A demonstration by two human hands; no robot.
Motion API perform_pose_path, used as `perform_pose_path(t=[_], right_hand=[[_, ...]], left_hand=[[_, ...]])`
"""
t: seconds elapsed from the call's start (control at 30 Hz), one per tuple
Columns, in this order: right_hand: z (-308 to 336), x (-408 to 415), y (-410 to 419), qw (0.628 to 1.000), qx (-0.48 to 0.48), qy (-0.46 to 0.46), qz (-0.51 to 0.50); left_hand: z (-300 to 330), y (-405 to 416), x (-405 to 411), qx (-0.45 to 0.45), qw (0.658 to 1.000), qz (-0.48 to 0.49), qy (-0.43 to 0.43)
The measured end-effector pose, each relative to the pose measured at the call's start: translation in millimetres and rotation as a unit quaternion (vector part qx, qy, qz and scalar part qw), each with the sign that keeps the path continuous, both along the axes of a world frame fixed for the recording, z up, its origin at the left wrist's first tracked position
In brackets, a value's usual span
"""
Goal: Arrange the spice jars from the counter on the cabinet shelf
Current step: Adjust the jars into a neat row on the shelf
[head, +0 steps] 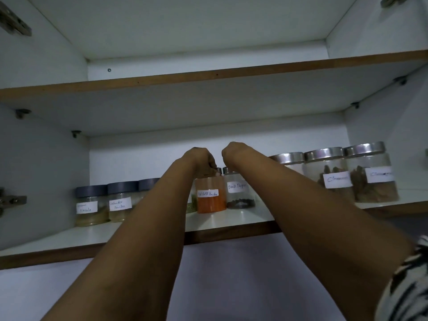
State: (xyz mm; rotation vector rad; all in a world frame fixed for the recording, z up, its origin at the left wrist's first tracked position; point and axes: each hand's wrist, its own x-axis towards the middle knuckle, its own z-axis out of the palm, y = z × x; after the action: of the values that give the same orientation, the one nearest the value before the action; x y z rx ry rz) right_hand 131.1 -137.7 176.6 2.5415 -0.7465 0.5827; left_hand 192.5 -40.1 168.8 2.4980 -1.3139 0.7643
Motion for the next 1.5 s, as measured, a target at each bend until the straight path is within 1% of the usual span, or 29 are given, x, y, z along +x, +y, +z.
perform_pose_path(t=[0.27, 0.47, 0.7, 0.77, 0.83, 0.87, 0.9, 0.93, 0.97, 1.0, 1.03, 1.1, 1.13, 1.17, 1.23, 1.37, 1.5], right_hand=[[5, 48, -21, 0.999, -0.001, 0.022, -0.026], [3, 47, -27, 1.0, 0.016, -0.005, -0.011], [-1, 44, -25, 0.999, 0.051, -0.013, -0.001], [-3, 40, -24, 0.998, 0.054, -0.026, 0.013], [-5, 35, -23, 0.996, 0.052, -0.065, 0.032], [-6, 31, -22, 0.994, 0.048, -0.09, 0.042], [-7, 27, -21, 0.992, 0.046, -0.111, 0.048], [-8, 25, -21, 0.99, 0.049, -0.125, 0.052], [-11, 23, -21, 0.989, 0.055, -0.13, 0.051], [-14, 22, -20, 0.988, 0.062, -0.131, 0.045], [-17, 21, -19, 0.988, 0.071, -0.13, 0.034], [-23, 21, -19, 0.988, 0.081, -0.132, 0.015], [-24, 21, -19, 0.987, 0.081, -0.135, 0.011], [-25, 21, -20, 0.987, 0.078, -0.137, 0.011], [-26, 21, -19, 0.987, 0.077, -0.137, 0.015], [-25, 21, -15, 0.987, 0.105, -0.122, 0.01], [-25, 19, -14, 0.989, 0.112, -0.101, 0.01]], left_hand=[[-3, -27, 35, -0.007, 1.0, 0.008, -0.027], [-8, -27, 45, -0.02, 1.0, -0.007, -0.021], [-15, -26, 44, -0.023, 1.0, -0.008, -0.019], [-16, -24, 47, -0.055, 0.998, -0.012, -0.002], [-16, -18, 51, -0.116, 0.993, -0.004, 0.0], [-15, -14, 53, -0.153, 0.988, 0.024, -0.023], [-14, -9, 56, -0.191, 0.977, 0.073, -0.055], [-13, -2, 59, -0.235, 0.96, 0.131, -0.075], [-14, 7, 61, -0.277, 0.941, 0.184, -0.065], [-15, 15, 64, -0.308, 0.925, 0.221, -0.025], [-17, 22, 66, -0.318, 0.917, 0.239, 0.031], [-25, 29, 68, -0.276, 0.917, 0.248, 0.145], [-29, 30, 70, -0.251, 0.918, 0.25, 0.178], [-33, 30, 71, -0.233, 0.92, 0.252, 0.192], [-37, 27, 73, -0.213, 0.926, 0.245, 0.192], [-38, 24, 76, -0.174, 0.938, 0.222, 0.201], [-38, 27, 84, -0.182, 0.939, 0.203, 0.211]])
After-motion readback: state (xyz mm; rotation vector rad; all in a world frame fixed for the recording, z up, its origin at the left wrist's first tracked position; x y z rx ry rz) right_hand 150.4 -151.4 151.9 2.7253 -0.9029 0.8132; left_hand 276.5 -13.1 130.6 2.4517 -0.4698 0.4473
